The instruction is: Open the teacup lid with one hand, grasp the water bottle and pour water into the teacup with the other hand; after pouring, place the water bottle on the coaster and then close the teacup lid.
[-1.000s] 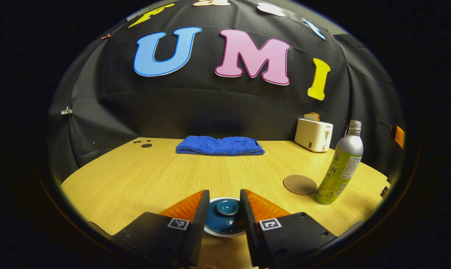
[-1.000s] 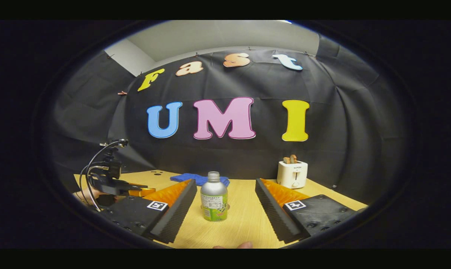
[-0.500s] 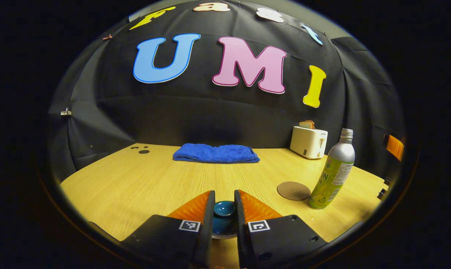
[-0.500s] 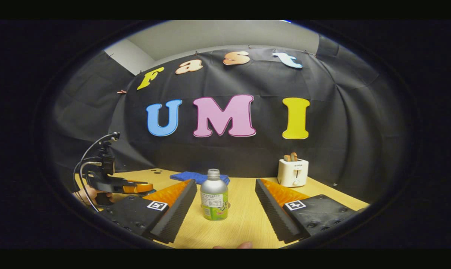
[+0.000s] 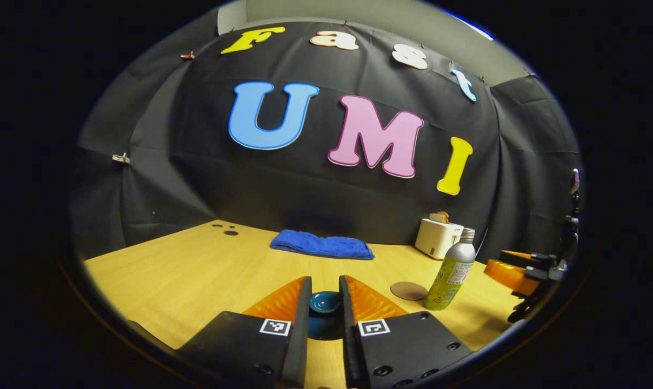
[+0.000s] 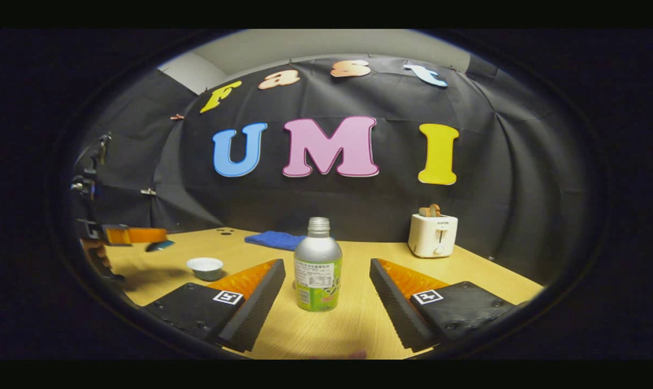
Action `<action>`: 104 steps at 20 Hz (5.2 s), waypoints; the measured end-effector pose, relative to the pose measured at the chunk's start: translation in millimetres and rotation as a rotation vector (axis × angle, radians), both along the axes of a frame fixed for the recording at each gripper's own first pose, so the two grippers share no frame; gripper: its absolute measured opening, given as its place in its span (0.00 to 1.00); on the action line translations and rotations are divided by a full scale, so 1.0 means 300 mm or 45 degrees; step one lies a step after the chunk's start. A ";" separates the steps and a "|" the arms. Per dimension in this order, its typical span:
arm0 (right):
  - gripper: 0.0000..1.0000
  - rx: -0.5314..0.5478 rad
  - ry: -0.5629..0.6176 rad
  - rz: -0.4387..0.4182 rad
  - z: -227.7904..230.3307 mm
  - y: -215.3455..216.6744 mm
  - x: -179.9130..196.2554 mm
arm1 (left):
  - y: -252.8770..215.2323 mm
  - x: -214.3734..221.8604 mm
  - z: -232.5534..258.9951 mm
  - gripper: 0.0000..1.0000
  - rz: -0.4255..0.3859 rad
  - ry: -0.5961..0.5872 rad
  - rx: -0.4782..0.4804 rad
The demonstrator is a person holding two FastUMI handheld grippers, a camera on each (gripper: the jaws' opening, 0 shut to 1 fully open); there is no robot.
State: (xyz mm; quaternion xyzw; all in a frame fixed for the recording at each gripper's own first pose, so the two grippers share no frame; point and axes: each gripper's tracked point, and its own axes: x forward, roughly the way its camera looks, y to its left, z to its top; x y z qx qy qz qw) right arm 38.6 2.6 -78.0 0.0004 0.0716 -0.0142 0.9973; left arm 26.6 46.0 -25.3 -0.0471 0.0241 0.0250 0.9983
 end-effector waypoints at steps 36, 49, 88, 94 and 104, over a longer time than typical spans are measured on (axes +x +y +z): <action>0.76 -1.429 0.020 0.196 -0.032 0.302 0.276 | 0.201 -0.090 0.031 0.31 0.086 -0.030 -0.142; 0.79 -1.874 0.044 0.379 -0.112 0.411 0.296 | 0.214 -0.087 0.023 0.31 0.079 -0.013 -0.161; 0.79 -2.441 0.003 0.510 -0.115 0.462 0.309 | 0.221 -0.079 -0.008 0.31 0.070 0.027 -0.183; 0.79 -2.524 -0.050 0.511 -0.068 0.459 0.316 | 0.212 -0.076 -0.013 0.31 0.055 0.032 -0.198; 0.79 -2.675 -0.193 0.506 0.015 0.500 0.333 | 0.211 -0.072 -0.018 0.31 0.052 0.037 -0.210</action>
